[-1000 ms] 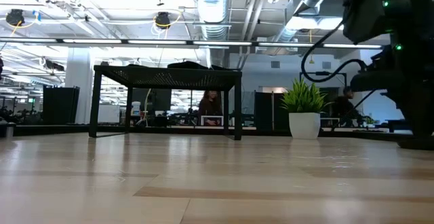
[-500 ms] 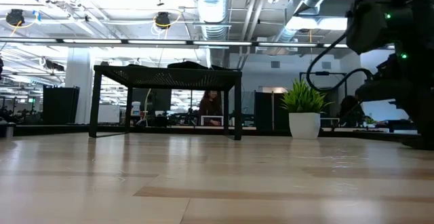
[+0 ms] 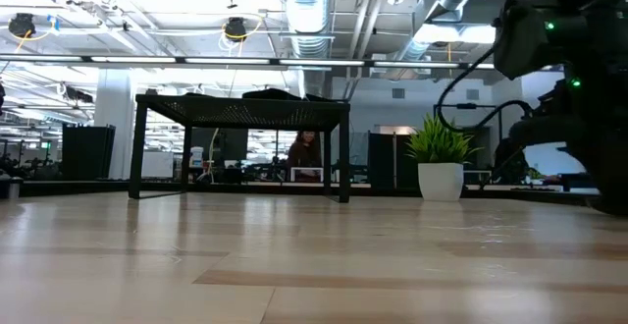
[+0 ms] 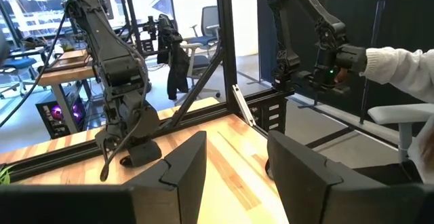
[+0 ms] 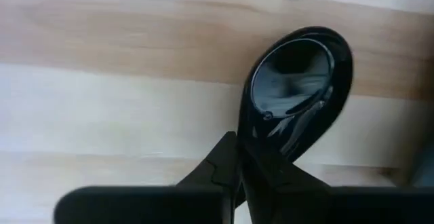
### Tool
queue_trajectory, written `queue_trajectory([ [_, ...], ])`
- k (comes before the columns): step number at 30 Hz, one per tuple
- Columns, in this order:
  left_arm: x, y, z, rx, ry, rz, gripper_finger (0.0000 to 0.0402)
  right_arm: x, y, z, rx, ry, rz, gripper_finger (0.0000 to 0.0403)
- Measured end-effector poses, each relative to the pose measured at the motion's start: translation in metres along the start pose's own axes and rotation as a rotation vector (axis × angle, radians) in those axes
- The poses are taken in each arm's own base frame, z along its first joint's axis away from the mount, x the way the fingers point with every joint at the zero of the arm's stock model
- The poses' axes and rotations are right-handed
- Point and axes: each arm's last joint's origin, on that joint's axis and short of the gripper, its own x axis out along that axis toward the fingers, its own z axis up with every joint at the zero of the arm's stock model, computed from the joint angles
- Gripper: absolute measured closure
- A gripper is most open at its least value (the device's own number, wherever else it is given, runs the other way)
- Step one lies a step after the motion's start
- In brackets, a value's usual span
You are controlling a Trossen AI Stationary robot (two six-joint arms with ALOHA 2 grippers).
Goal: Pick & Place Mini shaped plates
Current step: Stack the black drop shaped plate on the top of the black drop shaped plates on the shelf
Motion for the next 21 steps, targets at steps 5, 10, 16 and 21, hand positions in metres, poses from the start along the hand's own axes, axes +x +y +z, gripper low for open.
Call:
queue_trajectory([
  [5, 0.0, 0.0, 0.0, 0.0, 0.0, 0.0, 0.0243, -0.003, 0.017, 0.0, -0.06, 0.0, 0.171, 0.04],
  [10, 0.0, 0.0, 0.0, 0.0, 0.0, 0.0, 0.0243, -0.022, 0.033, 0.002, -0.06, -0.095, 0.283, 0.0398],
  [16, 0.0, 0.0, 0.0, 0.0, 0.0, 0.0, 0.0243, -0.069, 0.053, 0.019, -0.055, -0.191, 0.456, 0.0401],
  [21, 0.0, 0.0, 0.0, 0.001, -0.001, 0.0, 0.0243, -0.122, 0.074, 0.048, 0.038, -0.29, 0.697, 0.0398],
])
